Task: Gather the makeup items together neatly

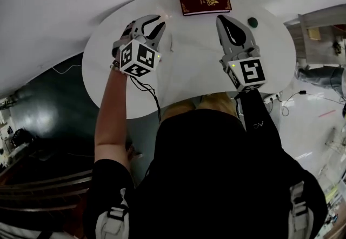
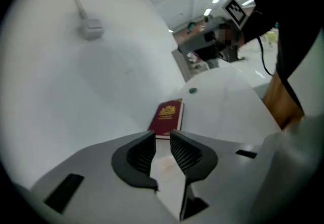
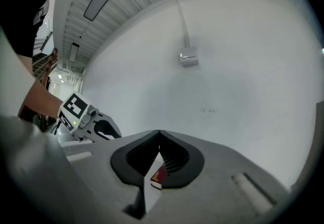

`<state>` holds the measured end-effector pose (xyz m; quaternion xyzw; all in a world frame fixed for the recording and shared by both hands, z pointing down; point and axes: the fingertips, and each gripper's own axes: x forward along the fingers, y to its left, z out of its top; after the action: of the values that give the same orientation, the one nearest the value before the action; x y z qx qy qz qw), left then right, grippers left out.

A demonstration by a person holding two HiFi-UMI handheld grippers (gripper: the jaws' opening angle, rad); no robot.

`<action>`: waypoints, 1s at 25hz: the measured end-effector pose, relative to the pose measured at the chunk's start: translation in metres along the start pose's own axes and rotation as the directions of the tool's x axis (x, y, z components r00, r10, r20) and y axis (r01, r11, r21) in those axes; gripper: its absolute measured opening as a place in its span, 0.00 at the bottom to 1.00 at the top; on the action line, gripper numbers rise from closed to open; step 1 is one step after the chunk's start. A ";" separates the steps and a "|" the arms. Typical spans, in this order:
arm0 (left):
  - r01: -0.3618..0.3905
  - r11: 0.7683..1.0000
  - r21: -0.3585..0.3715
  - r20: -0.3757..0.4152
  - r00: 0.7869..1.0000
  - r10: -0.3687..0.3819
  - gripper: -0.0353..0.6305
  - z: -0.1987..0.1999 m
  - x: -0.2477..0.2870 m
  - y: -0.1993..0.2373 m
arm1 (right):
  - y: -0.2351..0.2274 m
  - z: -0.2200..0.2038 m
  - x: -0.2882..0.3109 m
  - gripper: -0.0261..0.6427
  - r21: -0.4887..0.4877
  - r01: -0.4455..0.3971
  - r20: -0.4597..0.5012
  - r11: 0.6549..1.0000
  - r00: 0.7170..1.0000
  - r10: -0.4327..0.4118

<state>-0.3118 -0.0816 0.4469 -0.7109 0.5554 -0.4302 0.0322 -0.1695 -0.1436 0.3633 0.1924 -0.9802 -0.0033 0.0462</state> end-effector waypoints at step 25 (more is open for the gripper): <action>0.507 0.822 0.261 -0.398 0.832 -0.387 0.15 -0.120 0.133 -0.027 | 0.008 -0.037 -0.043 0.05 -0.101 0.235 -0.240 0.967 0.937 -0.253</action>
<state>-0.3674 -0.1280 0.6129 -0.7230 0.2806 -0.6303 -0.0358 -0.1295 -0.1193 0.3969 0.3099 -0.9342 -0.0193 0.1758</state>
